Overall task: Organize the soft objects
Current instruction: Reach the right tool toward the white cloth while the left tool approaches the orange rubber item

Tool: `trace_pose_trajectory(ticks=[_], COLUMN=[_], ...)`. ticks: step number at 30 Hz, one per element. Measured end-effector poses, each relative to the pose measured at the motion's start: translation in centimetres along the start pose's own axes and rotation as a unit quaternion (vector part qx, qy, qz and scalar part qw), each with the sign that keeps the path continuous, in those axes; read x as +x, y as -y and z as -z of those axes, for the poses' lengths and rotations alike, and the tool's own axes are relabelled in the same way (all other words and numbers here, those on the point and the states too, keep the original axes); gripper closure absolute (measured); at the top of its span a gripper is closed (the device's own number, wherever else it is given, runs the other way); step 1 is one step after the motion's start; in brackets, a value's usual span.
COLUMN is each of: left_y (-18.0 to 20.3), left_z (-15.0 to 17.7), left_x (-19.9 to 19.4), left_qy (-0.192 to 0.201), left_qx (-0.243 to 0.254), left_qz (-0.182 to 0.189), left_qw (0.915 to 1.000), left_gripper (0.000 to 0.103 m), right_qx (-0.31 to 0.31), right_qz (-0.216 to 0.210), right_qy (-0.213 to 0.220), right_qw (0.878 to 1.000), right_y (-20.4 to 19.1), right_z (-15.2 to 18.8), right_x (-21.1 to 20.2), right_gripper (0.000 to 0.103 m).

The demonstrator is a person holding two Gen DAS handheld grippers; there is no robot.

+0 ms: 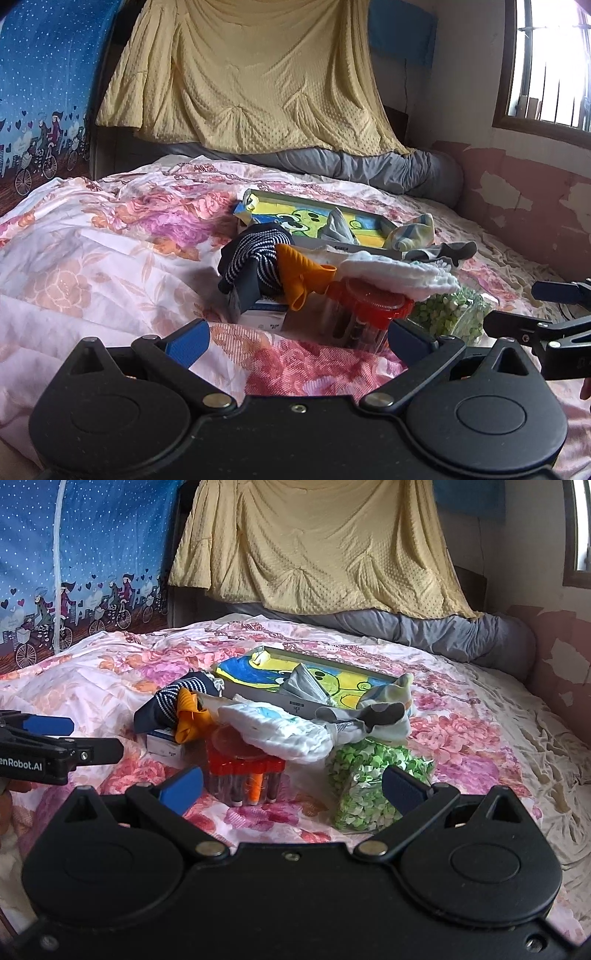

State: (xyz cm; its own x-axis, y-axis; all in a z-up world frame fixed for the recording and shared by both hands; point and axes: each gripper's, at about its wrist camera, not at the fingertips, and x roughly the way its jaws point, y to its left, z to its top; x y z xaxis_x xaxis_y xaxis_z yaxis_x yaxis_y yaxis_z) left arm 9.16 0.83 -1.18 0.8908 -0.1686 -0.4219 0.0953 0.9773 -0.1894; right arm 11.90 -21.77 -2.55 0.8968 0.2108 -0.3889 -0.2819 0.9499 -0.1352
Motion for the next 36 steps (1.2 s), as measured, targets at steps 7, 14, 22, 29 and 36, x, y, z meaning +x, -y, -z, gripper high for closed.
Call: trace_pose_trajectory(ticks=[7,14,22,29,36], left_y=[-0.5,-1.3,-1.8,-1.6,-1.7], left_z=[-0.2,-0.6,-1.0,-2.1,-3.0], left_x=[0.4,0.7,1.4,3.3,5.5], left_qy=[-0.005,-0.014,-0.027,-0.036,-0.049], left_qx=[-0.004,-0.017,-0.035,-0.042,-0.055], left_qz=[-0.002,0.008,0.032,0.067,0.098], left_qw=[1.0,0.9997,0.9985,0.9962,0.9924], left_gripper=[0.001,0.001,0.001,0.001,0.001], right_qx=[-0.005,-0.024,-0.036,-0.049,-0.064], right_qz=[-0.005,-0.008,-0.011,-0.013,-0.007], right_qy=[-0.001,-0.001,0.002,0.008,0.018], right_qw=[1.0,1.0,0.999,0.999,0.998], right_y=[-0.2,-0.8,-1.3,-1.5,-1.5], right_z=[0.2,0.4,0.5,0.3,-0.1], right_x=[0.6,0.9,1.0,1.5,2.8], right_gripper=[0.0,0.0,0.0,0.0,0.0])
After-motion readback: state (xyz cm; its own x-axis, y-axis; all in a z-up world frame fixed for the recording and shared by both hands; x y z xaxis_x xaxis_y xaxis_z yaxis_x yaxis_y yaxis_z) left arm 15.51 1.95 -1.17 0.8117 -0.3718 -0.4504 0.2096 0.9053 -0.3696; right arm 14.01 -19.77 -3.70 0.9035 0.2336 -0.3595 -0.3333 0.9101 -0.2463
